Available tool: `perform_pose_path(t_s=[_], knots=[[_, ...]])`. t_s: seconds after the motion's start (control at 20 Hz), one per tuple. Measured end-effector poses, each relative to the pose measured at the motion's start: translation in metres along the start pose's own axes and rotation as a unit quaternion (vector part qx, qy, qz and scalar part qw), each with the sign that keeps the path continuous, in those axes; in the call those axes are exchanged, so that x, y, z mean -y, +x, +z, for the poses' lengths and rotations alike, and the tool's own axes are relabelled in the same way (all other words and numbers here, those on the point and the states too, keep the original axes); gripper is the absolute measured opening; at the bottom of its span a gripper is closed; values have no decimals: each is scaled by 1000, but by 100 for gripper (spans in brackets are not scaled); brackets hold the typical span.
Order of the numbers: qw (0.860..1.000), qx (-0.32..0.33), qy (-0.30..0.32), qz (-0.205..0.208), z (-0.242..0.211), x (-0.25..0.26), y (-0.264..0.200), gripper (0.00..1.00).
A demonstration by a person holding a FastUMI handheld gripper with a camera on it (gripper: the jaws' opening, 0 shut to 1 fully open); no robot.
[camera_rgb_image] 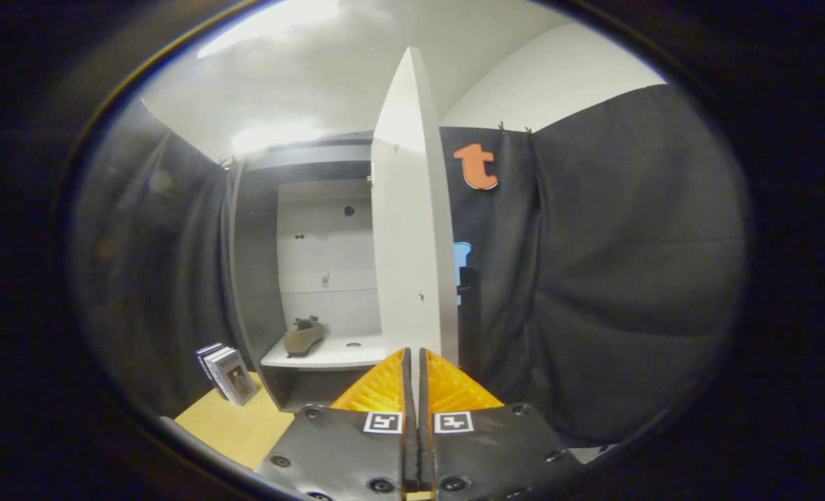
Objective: Open the shoe cabinet door, grab the shoes and put them into the shoe cabinet, then close the shoe cabinet door.
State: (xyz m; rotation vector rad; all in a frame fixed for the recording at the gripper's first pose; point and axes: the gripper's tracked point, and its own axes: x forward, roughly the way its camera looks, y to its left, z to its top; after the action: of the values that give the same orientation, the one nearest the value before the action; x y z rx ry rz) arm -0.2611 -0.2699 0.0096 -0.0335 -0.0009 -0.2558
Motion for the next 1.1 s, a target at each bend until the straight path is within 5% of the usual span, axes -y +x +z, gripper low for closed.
perform_pose_path(t_s=[0.55, 0.8, 1.1], knots=[[982, -139, -18, 125, -114, -120, 39, 7], [967, -212, -24, 140, -194, -157, 57, 22], [934, -329, -41, 130, -305, -182, 70, 28]])
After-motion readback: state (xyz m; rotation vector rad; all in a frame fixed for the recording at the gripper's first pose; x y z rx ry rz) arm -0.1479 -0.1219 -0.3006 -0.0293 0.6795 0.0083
